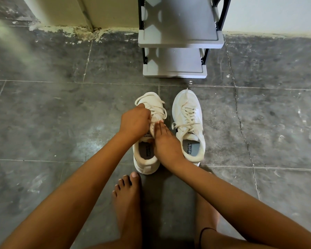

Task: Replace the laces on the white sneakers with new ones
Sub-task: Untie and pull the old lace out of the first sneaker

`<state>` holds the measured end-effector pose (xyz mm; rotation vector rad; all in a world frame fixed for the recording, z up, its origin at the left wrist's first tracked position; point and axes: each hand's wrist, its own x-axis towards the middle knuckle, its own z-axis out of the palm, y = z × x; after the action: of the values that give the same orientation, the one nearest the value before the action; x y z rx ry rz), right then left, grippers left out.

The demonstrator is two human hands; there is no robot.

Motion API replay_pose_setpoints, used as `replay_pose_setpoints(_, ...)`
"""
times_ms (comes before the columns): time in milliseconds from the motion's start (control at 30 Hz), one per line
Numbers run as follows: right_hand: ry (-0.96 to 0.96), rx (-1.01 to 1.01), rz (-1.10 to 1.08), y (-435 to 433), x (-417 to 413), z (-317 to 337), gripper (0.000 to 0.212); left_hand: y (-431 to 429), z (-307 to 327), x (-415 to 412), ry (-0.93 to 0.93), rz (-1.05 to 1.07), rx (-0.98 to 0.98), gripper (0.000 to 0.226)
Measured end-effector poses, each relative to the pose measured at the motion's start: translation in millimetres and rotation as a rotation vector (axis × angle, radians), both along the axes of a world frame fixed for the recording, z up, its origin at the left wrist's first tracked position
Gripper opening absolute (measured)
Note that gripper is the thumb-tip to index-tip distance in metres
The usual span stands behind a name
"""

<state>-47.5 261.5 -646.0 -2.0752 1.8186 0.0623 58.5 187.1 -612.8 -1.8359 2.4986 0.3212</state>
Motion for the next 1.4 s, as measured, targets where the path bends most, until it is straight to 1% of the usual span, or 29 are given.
replay_pose_setpoints(100, 0.006, 0.003, 0.002, 0.2, -0.3, 1.2, 0.061, -2.8, -0.8, 0.2, -0.056, -0.027, 0.049, 0.023)
replay_pose_setpoints(200, 0.002, 0.007, 0.002, -0.3, -0.2, 1.2, 0.059, -0.3, -0.9, -0.3, -0.134, -0.064, 0.041, 0.024)
replay_pose_setpoints(267, 0.001, 0.007, -0.002, -0.1, -0.2, 1.7, 0.059, 0.2, 0.5, -0.9, -0.123, -0.052, 0.047, 0.023)
replay_pose_setpoints(300, 0.005, 0.005, -0.002, 0.0, -0.2, 1.4, 0.059, -1.0, 3.1, -0.6, -0.044, -0.028, 0.062, 0.021)
replay_pose_setpoints(333, 0.012, 0.006, 0.000, -0.2, -0.6, 0.9, 0.059, -3.6, 7.3, 1.0, 0.125, 0.027, 0.099, 0.016)
replay_pose_setpoints(367, 0.018, 0.008, 0.004, -0.4, -0.7, 0.7, 0.058, -6.7, 13.8, 2.5, 0.364, 0.113, 0.175, 0.010)
replay_pose_setpoints(400, 0.018, 0.011, 0.006, -0.9, -0.6, 0.8, 0.058, -9.8, 21.3, 2.9, 0.627, 0.206, 0.261, 0.011)
replay_pose_setpoints(433, 0.013, 0.016, 0.004, -1.1, -0.1, 0.7, 0.058, -11.0, 27.0, 3.0, 0.824, 0.281, 0.309, 0.012)
replay_pose_setpoints(467, 0.008, 0.019, 0.001, -1.2, 0.3, 0.8, 0.058, -9.7, 30.3, 2.7, 0.909, 0.322, 0.324, 0.011)
replay_pose_setpoints(500, 0.008, 0.015, 0.001, -1.4, 0.4, 1.0, 0.058, -8.1, 31.3, 2.0, 0.910, 0.335, 0.321, 0.010)
replay_pose_setpoints(533, 0.011, 0.009, 0.002, -1.5, 0.3, 1.6, 0.059, -7.1, 29.8, 1.0, 0.840, 0.312, 0.306, 0.011)
replay_pose_setpoints(633, 0.017, 0.014, 0.003, -0.5, 0.1, 3.5, 0.060, -5.8, 19.9, 5.9, 0.433, 0.153, 0.280, 0.026)
replay_pose_setpoints(700, 0.020, 0.016, 0.007, -0.3, -0.1, 3.8, 0.060, -3.8, 14.1, 9.5, 0.291, 0.075, 0.298, 0.028)
replay_pose_setpoints(833, 0.008, 0.010, -0.005, -0.5, -0.1, 5.7, 0.060, -2.5, 7.4, 8.3, 0.128, 0.086, 0.129, 0.021)
replay_pose_setpoints(900, 0.005, 0.012, -0.007, -0.2, -0.2, 5.8, 0.059, -4.3, 5.4, 7.0, 0.077, 0.086, 0.081, 0.018)
replay_pose_setpoints(967, 0.003, 0.017, -0.007, -0.7, 0.1, 5.5, 0.059, -5.9, 4.6, 5.6, 0.036, 0.059, 0.072, 0.019)
replay_pose_setpoints(1100, 0.009, 0.026, -0.006, -1.6, 0.8, 5.1, 0.060, -4.9, 3.4, 0.8, -0.061, -0.027, 0.117, 0.024)
replay_pose_setpoints(1200, -0.001, 0.019, -0.015, -1.7, 0.2, 5.1, 0.058, -2.4, 4.0, 0.6, -0.134, -0.036, 0.086, 0.022)
replay_pose_setpoints(1233, -0.004, 0.019, -0.016, -1.4, 0.2, 5.4, 0.058, -1.9, 5.9, 1.5, -0.105, -0.021, 0.079, 0.021)
replay_pose_setpoints(1267, -0.005, 0.025, -0.016, -1.2, 0.2, 5.3, 0.058, -1.9, 10.0, 1.9, -0.010, 0.005, 0.086, 0.018)
replay_pose_setpoints(1300, -0.003, 0.034, -0.012, -1.1, 0.1, 4.6, 0.059, -2.0, 16.3, 2.5, 0.175, 0.049, 0.111, 0.015)
replay_pose_setpoints(1367, 0.007, 0.044, 0.001, -2.1, -0.1, 2.7, 0.059, -3.9, 38.2, 2.4, 0.701, 0.201, 0.259, 0.009)
replay_pose_setpoints(1400, 0.011, 0.044, 0.008, -3.0, -0.1, 2.4, 0.059, -5.3, 50.5, 1.9, 0.928, 0.254, 0.313, 0.008)
